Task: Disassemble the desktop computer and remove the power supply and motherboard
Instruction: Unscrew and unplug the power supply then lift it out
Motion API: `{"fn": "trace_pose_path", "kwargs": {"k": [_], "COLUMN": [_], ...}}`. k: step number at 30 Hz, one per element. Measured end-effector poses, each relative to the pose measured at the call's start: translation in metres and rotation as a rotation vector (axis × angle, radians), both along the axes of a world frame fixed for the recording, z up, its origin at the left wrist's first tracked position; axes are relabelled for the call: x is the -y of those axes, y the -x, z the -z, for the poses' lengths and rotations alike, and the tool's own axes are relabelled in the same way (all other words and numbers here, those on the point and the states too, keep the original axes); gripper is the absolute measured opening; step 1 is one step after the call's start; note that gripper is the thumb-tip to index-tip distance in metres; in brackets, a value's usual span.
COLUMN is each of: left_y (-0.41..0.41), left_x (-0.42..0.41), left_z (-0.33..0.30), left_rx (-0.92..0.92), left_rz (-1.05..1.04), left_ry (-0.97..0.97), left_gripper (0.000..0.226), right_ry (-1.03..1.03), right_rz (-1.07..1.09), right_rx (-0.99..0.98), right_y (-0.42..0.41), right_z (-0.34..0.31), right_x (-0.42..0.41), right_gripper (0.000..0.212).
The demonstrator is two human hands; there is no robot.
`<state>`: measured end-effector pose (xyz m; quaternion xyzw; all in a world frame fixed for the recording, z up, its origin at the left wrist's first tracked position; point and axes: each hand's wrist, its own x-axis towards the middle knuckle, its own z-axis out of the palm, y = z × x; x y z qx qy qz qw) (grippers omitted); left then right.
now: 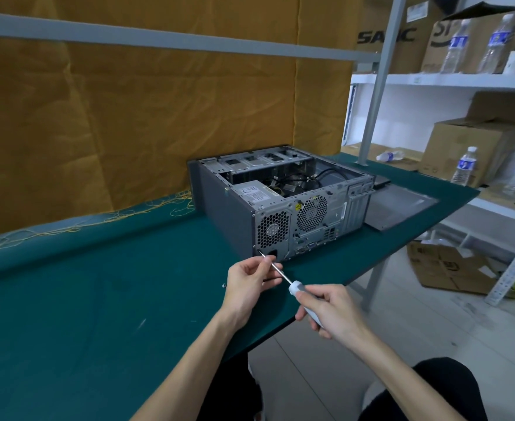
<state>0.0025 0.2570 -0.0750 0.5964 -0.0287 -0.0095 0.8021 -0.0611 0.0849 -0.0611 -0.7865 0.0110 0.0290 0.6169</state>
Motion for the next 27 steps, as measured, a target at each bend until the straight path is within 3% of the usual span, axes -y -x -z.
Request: {"fn": "trace_pose_path", "kwargs": {"k": [5, 8, 11, 13, 17, 19, 21, 22, 24, 25, 27], "left_y": [-0.002, -0.003, -0.003, -0.003, -0.002, -0.002, -0.002, -0.002, -0.004, -0.004, -0.004], "left_x": [0.0, 0.0, -0.002, -0.003, -0.005, -0.005, -0.005, -0.004, -0.004, -0.005, -0.007], "left_z": [0.002, 0.002, 0.001, 0.0, -0.004, -0.005, -0.007, -0.007, -0.009, -0.01, -0.009], "left_rx": [0.005, -0.004, -0.039, -0.057, -0.062, -0.112, -0.181, -0.2, -0.217, -0.224, -0.235], "left_rz": [-0.01, -0.007, 0.027, 0.058, 0.119, 0.146, 0.187, 0.206, 0.245, 0.264, 0.296], "left_ry": [0.018, 0.055, 0.099, 0.118, 0.155, 0.248, 0.368, 0.407, 0.457, 0.479, 0.492], "left_gripper": [0.022, 0.024, 0.025, 0.025, 0.028, 0.03, 0.026, 0.025, 0.024, 0.025, 0.028], "right_ry": [-0.084, -0.344, -0.383, -0.215, 0.672, 0.778, 0.526, 0.241, -0.35, -0.46, -0.359], "right_rz": [-0.007, -0.077, -0.071, -0.027, 0.075, 0.108, 0.087, 0.081, 0.015, -0.019, -0.05], "right_rx": [-0.157, -0.349, -0.373, -0.284, 0.199, 0.309, 0.196, 0.035, -0.385, -0.486, -0.462], "right_y": [0.001, 0.004, 0.007, 0.01, 0.019, 0.021, 0.016, 0.013, 0.014, 0.015, 0.015], "right_z": [-0.012, -0.023, -0.029, -0.032, -0.027, -0.022, -0.023, -0.028, -0.035, -0.035, -0.032], "right_x": [-0.002, -0.006, -0.013, -0.019, -0.037, -0.043, -0.038, -0.033, -0.025, -0.021, -0.019], "right_gripper": [0.029, 0.036, 0.038, 0.035, 0.028, 0.025, 0.021, 0.015, 0.028, 0.037, 0.04]}}
